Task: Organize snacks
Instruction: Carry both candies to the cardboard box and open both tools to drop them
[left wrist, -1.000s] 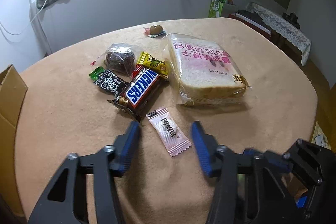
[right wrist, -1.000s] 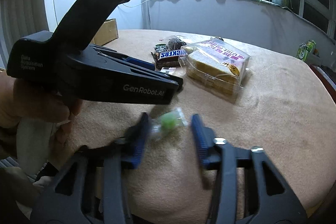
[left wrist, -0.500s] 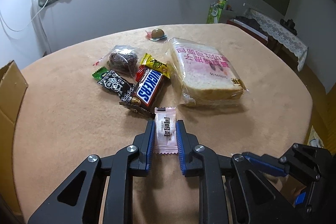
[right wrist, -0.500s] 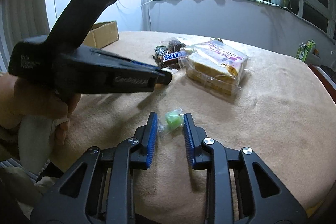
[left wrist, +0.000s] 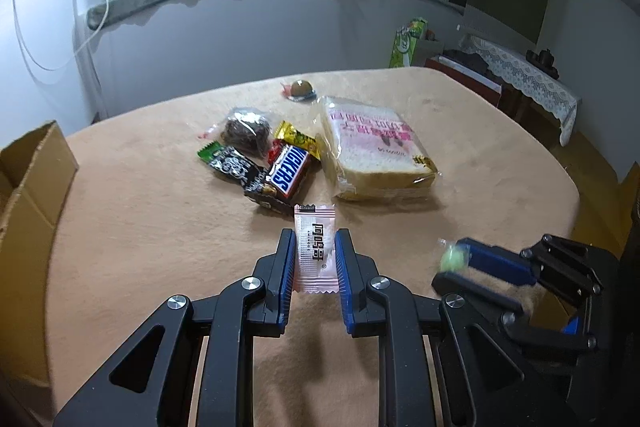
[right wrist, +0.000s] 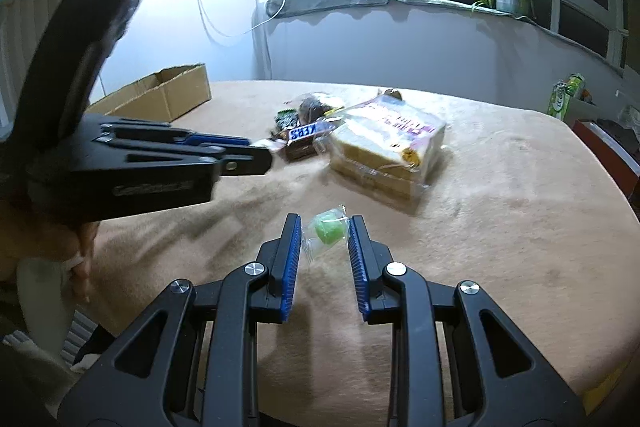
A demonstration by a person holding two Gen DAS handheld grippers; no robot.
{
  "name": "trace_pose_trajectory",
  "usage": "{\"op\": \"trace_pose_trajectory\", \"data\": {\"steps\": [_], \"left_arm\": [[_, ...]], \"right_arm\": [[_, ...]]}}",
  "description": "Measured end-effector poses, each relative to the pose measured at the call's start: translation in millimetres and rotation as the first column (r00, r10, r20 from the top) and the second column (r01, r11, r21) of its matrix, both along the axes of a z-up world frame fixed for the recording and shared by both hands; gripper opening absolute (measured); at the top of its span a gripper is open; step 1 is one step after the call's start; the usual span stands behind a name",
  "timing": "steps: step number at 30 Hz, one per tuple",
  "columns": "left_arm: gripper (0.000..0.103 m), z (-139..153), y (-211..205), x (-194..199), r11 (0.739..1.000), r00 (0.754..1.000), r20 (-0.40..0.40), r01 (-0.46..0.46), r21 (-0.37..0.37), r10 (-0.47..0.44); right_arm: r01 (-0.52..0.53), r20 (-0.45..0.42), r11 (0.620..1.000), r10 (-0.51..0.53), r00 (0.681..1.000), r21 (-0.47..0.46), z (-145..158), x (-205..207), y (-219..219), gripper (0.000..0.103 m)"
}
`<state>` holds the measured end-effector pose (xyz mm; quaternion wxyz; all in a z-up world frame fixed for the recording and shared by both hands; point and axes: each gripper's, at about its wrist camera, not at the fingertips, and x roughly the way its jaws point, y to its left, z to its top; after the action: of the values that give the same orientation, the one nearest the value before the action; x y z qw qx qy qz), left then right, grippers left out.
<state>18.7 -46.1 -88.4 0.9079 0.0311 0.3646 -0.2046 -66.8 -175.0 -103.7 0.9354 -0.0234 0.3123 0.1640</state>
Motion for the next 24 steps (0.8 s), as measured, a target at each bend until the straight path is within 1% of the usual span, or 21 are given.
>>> {"op": "trace_pose_trajectory", "data": {"steps": [6,11,16,20,24], "left_arm": [[0.018,15.2,10.7,-10.4,0.999,0.998,0.05,-0.032,0.001,0.032],[0.018,29.7,32.7,-17.3,0.997,0.992,0.094,-0.079,-0.025,0.081],[0.018,41.6,59.7,-26.2,0.992,0.984,0.129,-0.123,-0.034,0.127],[0.018,46.6,93.6,-28.8,0.982,0.973,0.138,-0.18,-0.064,0.187],[0.018,49.8,127.3,-31.4,0.968,0.957,0.154,-0.238,-0.077,0.247]], "right_arm": [[0.033,0.026,0.998,-0.035,0.999,0.05,17.4,2.2,-8.9,0.025],[0.02,0.053,0.998,-0.023,0.998,0.061,34.2,5.9,-3.7,0.025],[-0.024,0.07,0.998,0.02,0.997,0.061,50.2,15.4,14.8,0.025],[-0.056,0.092,0.997,0.051,0.995,0.054,61.5,21.8,36.5,0.025],[-0.094,0.102,0.995,0.089,0.991,0.042,68.6,27.7,63.1,0.025]]}}
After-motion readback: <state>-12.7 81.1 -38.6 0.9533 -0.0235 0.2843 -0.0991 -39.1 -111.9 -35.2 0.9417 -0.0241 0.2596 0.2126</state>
